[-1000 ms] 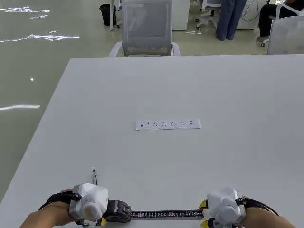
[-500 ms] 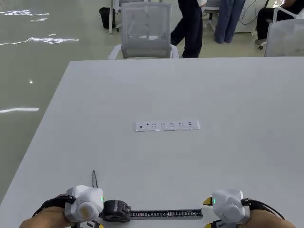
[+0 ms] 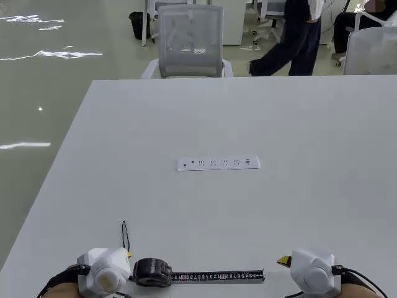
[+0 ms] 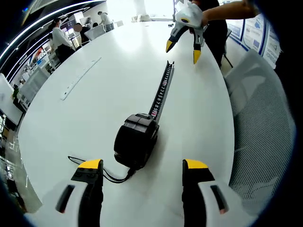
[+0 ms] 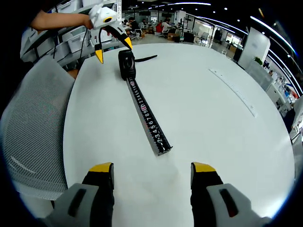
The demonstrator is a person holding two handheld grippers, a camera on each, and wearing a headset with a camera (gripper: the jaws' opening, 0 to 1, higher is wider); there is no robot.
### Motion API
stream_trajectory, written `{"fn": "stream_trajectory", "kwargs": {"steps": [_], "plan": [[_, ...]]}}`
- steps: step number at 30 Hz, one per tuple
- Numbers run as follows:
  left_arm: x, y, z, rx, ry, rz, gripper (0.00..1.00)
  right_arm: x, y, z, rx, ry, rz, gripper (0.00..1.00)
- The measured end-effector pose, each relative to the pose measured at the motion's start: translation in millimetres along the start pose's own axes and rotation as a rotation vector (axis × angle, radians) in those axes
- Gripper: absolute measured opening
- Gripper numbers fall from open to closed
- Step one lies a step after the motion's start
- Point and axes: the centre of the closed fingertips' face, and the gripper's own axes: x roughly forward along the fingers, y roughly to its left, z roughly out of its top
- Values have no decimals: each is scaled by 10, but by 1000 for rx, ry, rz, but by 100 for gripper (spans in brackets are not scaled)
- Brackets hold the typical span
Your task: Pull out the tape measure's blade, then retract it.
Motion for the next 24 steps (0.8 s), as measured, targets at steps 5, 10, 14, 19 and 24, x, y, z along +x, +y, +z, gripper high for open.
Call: {"fn": "stream_trajectory", "kwargs": {"steps": [5, 10, 14, 19, 24], "plan": [[-47, -68, -2, -73, -26, 32, 68, -53, 83, -29, 48, -12, -24, 70], [-94, -162, -3, -122, -51, 51, 71, -119, 173, -25, 78, -20, -46, 75], [-130, -246, -14, -155, -67, 60, 74, -148, 243, -47, 88, -14, -53, 80], [-206, -330, -17, -199, -86, 76, 77, -195, 287, -43, 132, -40, -79, 83], [-275, -367, 22, -249, -117, 108, 82, -268, 352, 5, 172, -65, -111, 87]]}}
